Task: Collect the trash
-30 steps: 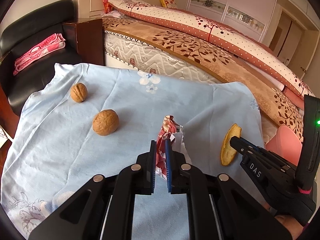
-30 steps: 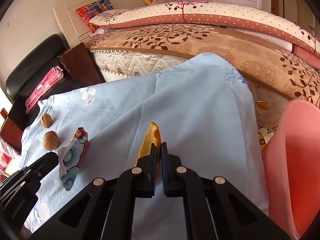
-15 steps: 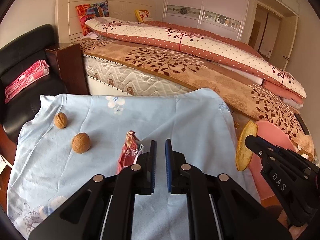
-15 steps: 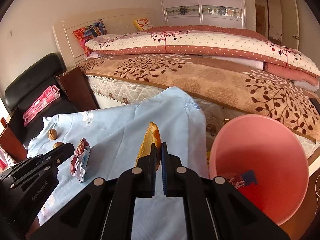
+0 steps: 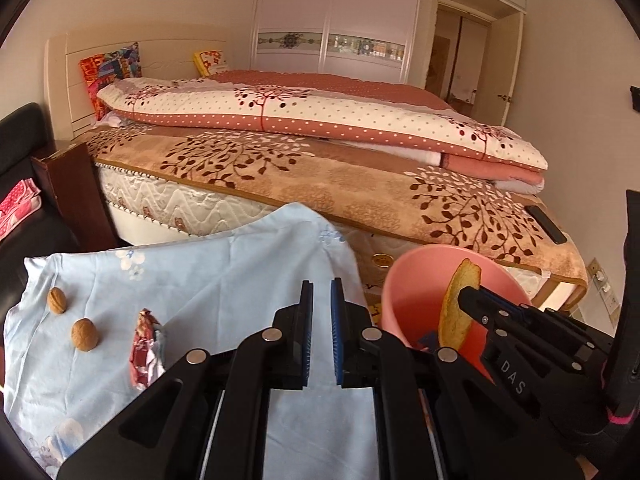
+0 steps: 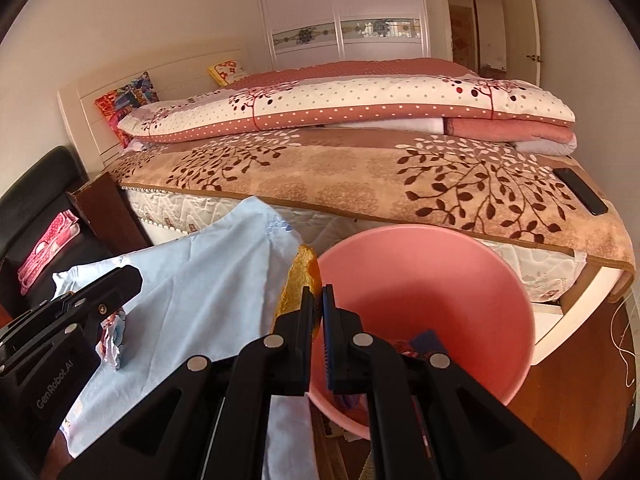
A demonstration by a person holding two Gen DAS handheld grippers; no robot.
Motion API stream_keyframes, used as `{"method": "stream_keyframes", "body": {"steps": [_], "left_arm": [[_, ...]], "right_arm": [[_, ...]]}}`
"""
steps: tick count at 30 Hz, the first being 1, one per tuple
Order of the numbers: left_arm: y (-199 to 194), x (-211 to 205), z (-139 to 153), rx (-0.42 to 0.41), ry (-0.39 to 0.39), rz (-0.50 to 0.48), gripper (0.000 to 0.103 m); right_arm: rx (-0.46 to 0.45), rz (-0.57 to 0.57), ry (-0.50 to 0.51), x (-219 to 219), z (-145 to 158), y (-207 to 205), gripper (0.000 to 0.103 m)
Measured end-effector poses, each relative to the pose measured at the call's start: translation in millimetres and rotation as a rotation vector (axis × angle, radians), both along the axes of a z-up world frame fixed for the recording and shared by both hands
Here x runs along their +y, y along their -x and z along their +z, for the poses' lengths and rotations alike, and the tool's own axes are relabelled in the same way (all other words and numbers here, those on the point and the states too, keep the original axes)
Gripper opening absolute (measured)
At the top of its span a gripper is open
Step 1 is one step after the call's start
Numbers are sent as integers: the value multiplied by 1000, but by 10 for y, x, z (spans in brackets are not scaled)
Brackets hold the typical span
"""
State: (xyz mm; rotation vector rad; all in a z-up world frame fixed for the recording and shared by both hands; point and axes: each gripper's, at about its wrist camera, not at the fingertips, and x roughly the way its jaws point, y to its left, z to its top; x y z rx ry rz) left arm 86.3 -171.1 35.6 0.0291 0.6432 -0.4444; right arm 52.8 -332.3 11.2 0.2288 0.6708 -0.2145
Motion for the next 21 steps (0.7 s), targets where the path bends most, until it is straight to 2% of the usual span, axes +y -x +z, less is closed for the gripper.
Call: {"method": "stream_keyframes", "body": {"steps": [6,11,16,21], "left_arm": [[82,-376,-22,8,20,-113,8],[97,-572,-76,9,7,-149,8],[28,-368,-77,11,24,-114,8],[-77,62,-175,13,-27,7,11]], "right_arm": [[11,-87,-3,-363,-56,134,4],[22,-121,-25,-556,-120,211,4],[16,-121,-23,-606,-138,232,4],[13,-122,-31,-622,-148,224,4]]}}
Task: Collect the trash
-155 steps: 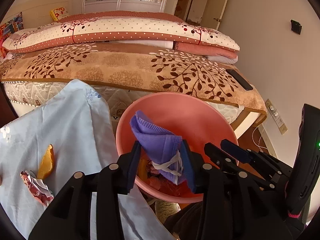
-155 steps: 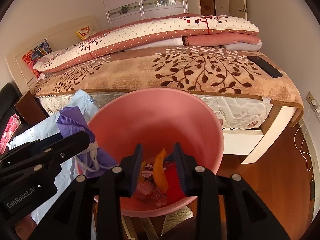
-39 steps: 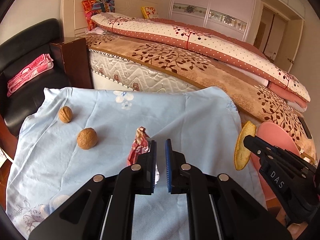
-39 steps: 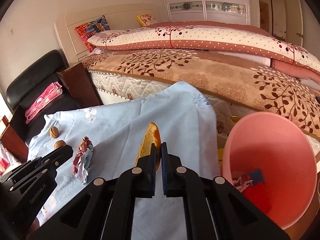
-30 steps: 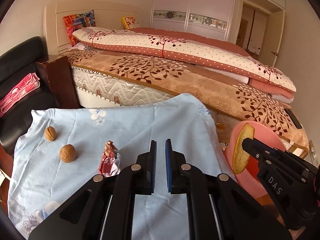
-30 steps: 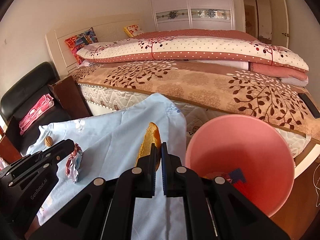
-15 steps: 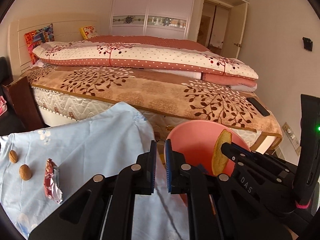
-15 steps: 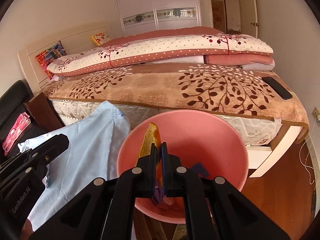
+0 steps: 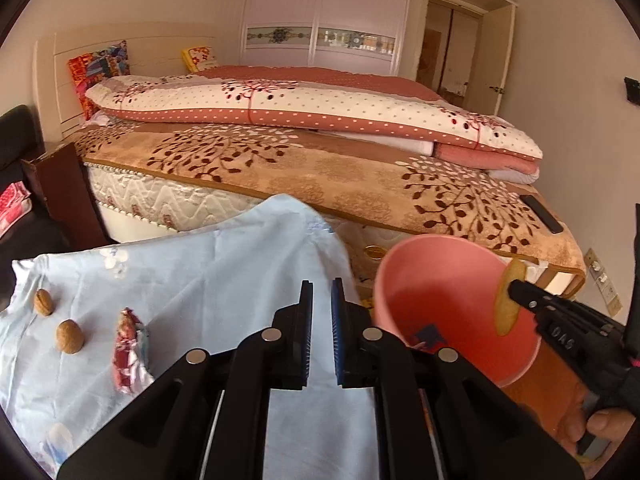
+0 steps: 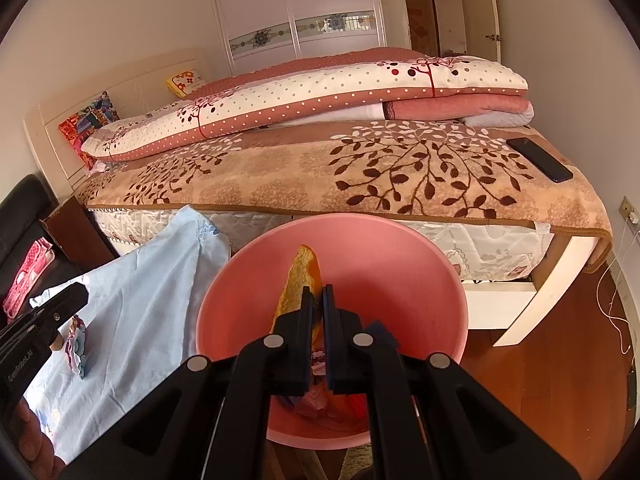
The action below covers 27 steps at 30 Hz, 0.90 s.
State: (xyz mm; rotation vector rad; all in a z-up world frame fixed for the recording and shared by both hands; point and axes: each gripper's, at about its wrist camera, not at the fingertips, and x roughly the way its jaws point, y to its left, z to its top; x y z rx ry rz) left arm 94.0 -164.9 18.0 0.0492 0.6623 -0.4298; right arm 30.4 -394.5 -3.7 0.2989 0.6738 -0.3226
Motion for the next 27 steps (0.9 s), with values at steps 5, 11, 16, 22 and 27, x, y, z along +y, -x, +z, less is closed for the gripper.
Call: {"method": "stream_keyframes", "body": {"steps": [5,11,16,22,27], "left_arm": [[-93,541,-138,-5,-46,142,40],[-292,1003,-428,105,-84,262,42],[-436,1095,-674,196,-119,282,42],[-514,1111,-856,205,-204,331,42],[-508,1111,-774,199,-166,330,23]], "right_arm": [[4,4,3,19,-26,-33,4],[10,7,2,57,-49,-41,4],[8,10,-1,93,-47,-39,4],[9,12,-4,96,-46,-28,4],[16,16,-8,109,-70,-21,4]]}}
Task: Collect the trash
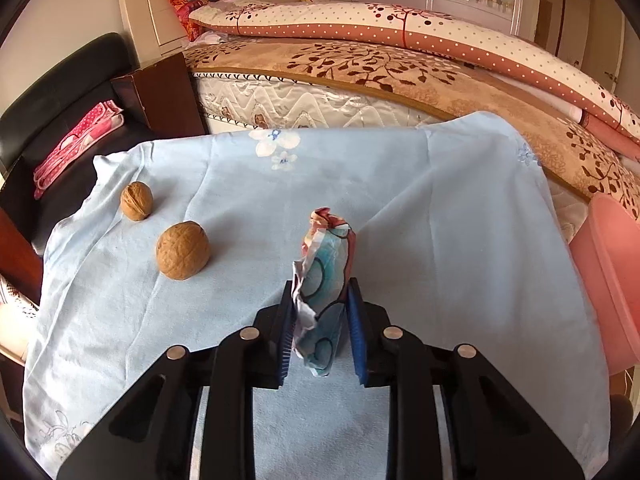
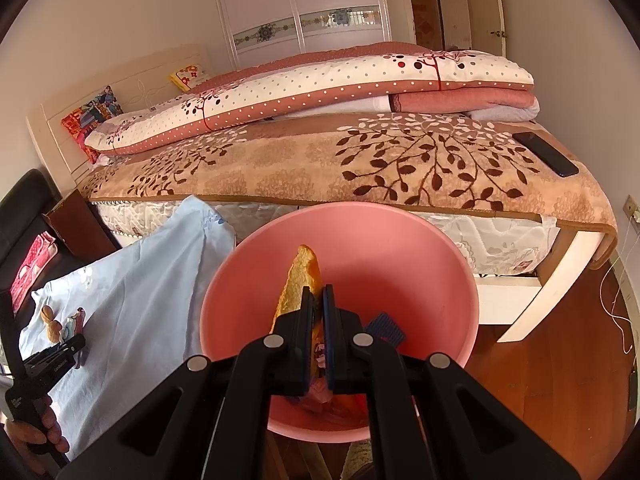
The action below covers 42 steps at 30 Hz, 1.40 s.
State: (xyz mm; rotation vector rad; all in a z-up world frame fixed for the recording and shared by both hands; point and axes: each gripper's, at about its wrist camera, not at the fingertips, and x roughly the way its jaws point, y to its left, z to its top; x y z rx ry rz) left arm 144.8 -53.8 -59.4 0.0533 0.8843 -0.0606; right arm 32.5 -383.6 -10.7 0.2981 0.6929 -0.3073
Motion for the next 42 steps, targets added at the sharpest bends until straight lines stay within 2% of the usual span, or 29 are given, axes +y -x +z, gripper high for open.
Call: {"method": "stream_keyframes", "body": {"steps": [4,9,13,18,23,30,39,42], "left_arm": [[88,-189,213,-41,52,-70,23],[228,-609,533,-87,168,-204,23],[376,-1030,759,-140,211,-326,23],[522,-1505,904,-183,257,-444,23],[594,-1841,920,-213,268,-512,23],[664,-2184,820,-211,241,-575,23],[657,-2313,694,-188,226,-603,23],[632,-2331,683,-171,225,-611,28]], "right_arm": [[4,-1,-4,-4,-28,10,4],[2,-8,-6,-45,-27,20,4],[3,-17,-8,-84,-32,37,4],[9,-28,-9,-130,-52,59,4],[9,-39,-12,-161,-67,71,4],[10,-55,-11,-213,-78,77,5],[22,-70,-12,-286,-117,72,5],[23,-73,-12,-300,-123,67,5]]}}
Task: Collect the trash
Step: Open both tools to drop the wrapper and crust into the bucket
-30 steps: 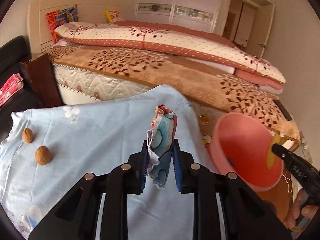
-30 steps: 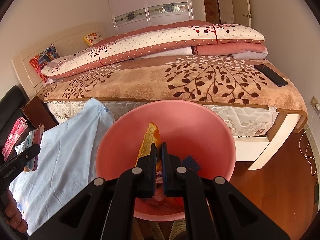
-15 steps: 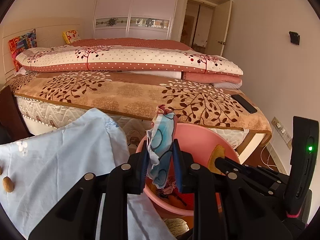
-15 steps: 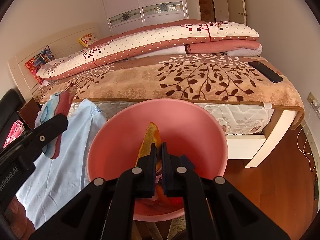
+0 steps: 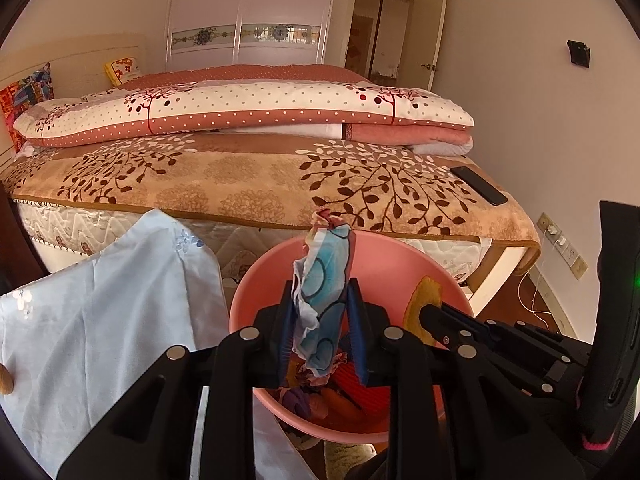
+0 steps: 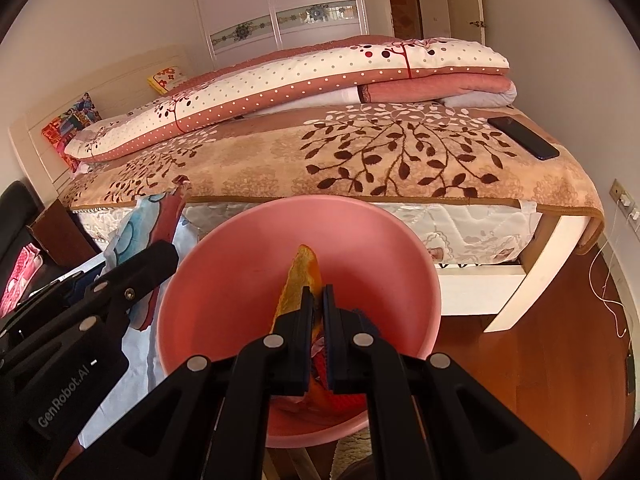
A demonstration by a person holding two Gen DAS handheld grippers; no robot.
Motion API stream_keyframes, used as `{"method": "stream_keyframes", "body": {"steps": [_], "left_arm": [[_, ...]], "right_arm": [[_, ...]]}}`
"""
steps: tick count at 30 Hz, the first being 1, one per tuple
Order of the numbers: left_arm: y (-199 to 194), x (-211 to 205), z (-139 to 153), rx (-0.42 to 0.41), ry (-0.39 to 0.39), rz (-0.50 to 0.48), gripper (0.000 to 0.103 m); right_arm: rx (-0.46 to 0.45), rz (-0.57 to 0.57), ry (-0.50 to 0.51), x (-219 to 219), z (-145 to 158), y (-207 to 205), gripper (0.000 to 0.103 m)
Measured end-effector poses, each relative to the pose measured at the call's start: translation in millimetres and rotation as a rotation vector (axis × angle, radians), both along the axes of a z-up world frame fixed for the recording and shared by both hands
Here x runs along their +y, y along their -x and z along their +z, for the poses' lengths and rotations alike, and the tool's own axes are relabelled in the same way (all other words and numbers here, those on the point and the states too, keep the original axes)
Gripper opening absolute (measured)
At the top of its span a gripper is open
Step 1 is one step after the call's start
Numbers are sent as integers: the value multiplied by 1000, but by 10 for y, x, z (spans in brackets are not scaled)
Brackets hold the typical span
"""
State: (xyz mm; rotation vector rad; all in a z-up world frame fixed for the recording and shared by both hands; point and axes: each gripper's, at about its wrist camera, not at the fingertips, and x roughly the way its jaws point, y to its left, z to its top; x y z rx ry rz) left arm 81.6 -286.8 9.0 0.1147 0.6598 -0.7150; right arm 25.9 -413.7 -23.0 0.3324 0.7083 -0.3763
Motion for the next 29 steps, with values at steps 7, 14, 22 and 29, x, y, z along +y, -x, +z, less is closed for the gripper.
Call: {"method": "stream_keyframes", "body": {"steps": [7,14,22,29], "left_arm": [[-40,21,0,25,6,-1,40],[15,13,32,-19,-13,13,40],[31,17,32,-45,-30,19,40],[-9,45,6,-22,-34,28,40]], "right_arm": [[-4,5,-7,-7,4,-3,20],[-6,-1,10,11,28,0,22],[-4,-6,9,2,25,10,22],[-6,-12,10,-3,35,19,26]]}}
